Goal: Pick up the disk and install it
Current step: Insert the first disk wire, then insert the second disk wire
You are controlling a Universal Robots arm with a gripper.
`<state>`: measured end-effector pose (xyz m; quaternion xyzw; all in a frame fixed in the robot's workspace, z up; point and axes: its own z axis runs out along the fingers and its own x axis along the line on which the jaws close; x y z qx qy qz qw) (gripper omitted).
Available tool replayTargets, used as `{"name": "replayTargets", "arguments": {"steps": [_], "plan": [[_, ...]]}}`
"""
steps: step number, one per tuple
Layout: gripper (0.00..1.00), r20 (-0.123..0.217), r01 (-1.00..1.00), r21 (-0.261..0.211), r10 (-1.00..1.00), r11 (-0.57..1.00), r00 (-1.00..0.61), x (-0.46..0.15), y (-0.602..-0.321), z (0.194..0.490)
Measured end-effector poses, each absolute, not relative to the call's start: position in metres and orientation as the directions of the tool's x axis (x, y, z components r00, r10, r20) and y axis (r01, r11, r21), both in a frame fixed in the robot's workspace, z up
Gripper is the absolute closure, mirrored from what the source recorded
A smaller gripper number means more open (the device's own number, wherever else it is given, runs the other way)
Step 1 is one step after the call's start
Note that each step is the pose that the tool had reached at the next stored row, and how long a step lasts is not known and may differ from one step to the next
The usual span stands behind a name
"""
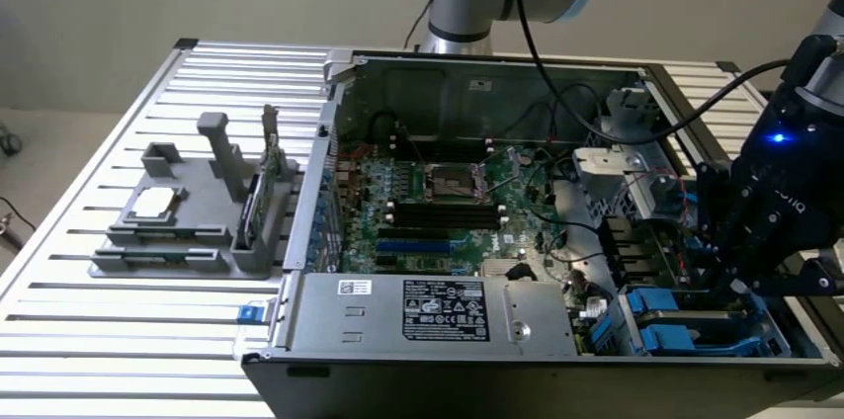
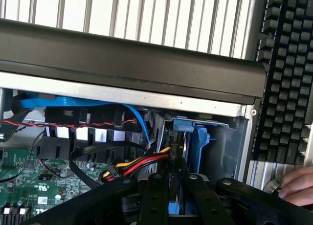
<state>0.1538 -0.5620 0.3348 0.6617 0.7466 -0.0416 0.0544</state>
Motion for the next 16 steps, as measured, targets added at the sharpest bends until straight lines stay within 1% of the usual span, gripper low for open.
{"name": "replayTargets", "arguments": {"steps": [8,16], "plan": [[0.82,-0.136,0.993,0.010,0.984,0.117,-0.114,0.1549,-0.5619,0.3347],[0.82,-0.136,0.997,0.010,0.988,0.074,-0.072,0.1549,-0.5601,0.3347]]}}
